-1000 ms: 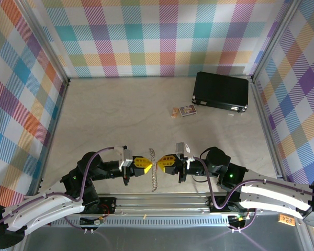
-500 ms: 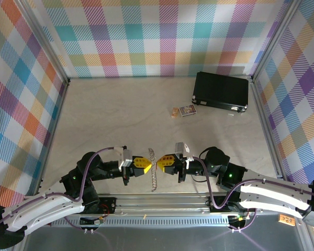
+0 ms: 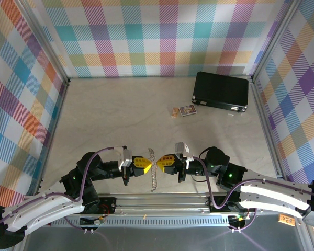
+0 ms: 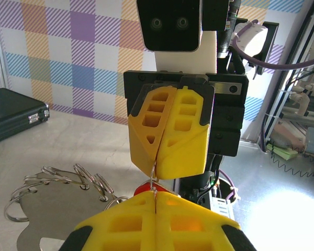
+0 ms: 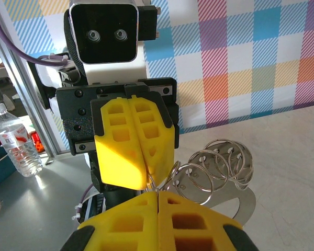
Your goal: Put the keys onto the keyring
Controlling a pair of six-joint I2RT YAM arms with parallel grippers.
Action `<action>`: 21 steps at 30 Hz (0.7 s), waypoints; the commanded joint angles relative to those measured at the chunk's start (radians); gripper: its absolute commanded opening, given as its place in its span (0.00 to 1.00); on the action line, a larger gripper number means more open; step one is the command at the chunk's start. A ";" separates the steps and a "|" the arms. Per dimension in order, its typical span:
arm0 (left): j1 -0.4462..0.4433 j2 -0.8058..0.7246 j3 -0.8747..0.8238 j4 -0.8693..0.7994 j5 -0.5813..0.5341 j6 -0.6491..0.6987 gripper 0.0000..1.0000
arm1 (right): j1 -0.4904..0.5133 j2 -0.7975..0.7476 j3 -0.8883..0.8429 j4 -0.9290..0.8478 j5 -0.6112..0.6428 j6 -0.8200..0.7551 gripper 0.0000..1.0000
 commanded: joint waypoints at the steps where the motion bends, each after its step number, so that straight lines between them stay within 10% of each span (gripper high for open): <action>1: -0.006 -0.003 0.008 0.061 0.007 0.017 0.00 | 0.010 0.005 0.005 0.027 -0.024 0.008 0.00; 21: -0.007 -0.003 0.004 0.059 0.007 0.017 0.00 | 0.010 0.036 0.014 0.036 -0.076 0.019 0.00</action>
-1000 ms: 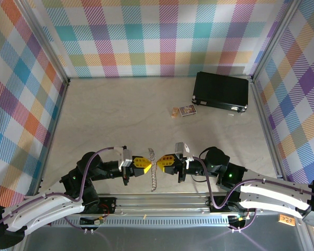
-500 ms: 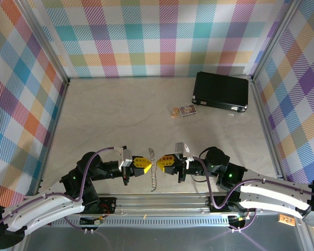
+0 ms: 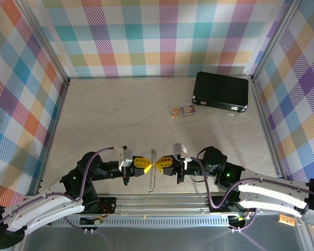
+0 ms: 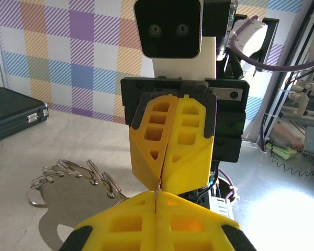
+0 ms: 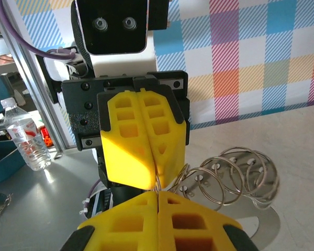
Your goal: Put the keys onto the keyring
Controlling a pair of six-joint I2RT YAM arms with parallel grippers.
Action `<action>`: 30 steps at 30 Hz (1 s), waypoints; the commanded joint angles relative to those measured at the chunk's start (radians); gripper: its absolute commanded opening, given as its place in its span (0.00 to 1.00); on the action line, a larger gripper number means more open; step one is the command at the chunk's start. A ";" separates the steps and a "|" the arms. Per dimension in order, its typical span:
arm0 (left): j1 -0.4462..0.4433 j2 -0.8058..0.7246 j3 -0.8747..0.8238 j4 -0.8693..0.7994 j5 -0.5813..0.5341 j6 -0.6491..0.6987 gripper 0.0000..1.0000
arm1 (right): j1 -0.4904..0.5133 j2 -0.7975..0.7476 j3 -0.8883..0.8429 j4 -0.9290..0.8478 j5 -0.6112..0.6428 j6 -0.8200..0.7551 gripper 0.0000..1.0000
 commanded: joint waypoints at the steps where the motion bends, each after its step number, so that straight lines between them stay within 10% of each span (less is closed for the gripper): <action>1: -0.006 -0.005 0.004 0.061 0.005 0.018 0.00 | 0.010 -0.003 0.014 0.012 -0.033 0.015 0.00; 30: -0.007 0.029 0.026 0.011 -0.004 0.022 0.00 | 0.010 -0.003 0.046 -0.018 -0.070 -0.015 0.00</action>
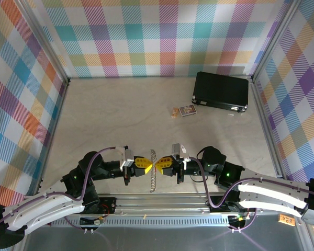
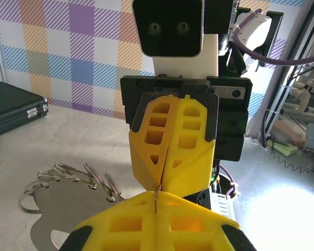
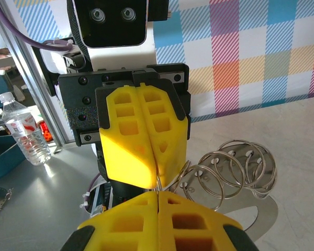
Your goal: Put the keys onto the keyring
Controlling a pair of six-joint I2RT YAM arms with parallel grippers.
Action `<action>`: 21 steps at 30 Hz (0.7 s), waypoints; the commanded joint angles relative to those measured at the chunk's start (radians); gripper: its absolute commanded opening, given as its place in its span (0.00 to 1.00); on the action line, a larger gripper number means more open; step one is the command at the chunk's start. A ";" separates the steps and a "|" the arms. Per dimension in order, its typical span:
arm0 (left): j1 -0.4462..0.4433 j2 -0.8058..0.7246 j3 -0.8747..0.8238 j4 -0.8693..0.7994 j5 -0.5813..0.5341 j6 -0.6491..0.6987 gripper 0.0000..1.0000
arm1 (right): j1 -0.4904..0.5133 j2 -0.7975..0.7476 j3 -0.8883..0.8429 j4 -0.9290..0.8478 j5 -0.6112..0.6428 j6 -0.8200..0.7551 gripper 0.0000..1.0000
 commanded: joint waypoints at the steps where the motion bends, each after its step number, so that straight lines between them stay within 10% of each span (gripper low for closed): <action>1: -0.007 0.013 0.028 0.013 -0.005 0.018 0.00 | 0.011 -0.003 0.046 0.005 -0.069 -0.017 0.00; 21: -0.007 0.019 0.032 0.002 -0.005 0.014 0.00 | 0.011 0.008 0.076 -0.044 -0.097 -0.047 0.00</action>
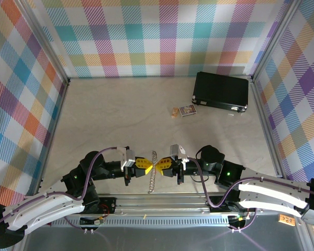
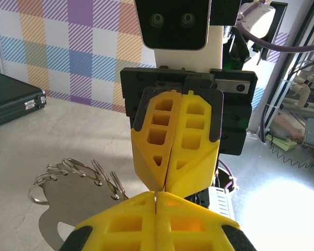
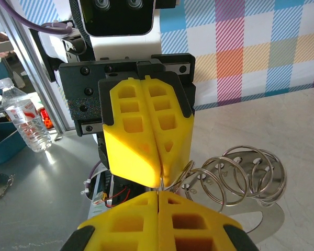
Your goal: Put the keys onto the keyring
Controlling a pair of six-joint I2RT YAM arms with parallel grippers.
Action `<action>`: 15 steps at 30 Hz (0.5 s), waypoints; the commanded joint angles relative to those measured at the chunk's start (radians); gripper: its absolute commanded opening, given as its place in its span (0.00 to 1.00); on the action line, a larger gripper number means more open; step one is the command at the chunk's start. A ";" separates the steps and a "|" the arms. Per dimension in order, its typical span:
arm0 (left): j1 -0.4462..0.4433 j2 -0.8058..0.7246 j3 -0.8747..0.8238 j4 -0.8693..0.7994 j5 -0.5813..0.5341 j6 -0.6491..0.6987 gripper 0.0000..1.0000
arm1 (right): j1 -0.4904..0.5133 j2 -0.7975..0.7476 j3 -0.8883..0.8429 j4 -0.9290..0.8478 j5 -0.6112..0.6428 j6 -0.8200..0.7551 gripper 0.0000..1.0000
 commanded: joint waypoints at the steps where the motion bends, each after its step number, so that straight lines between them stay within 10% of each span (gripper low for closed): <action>1: -0.007 0.014 0.030 0.028 -0.007 0.015 0.00 | 0.012 0.005 0.047 0.038 -0.079 -0.018 0.00; 15: -0.006 0.024 0.029 0.041 -0.004 0.015 0.00 | 0.012 0.026 0.061 0.040 -0.086 -0.026 0.00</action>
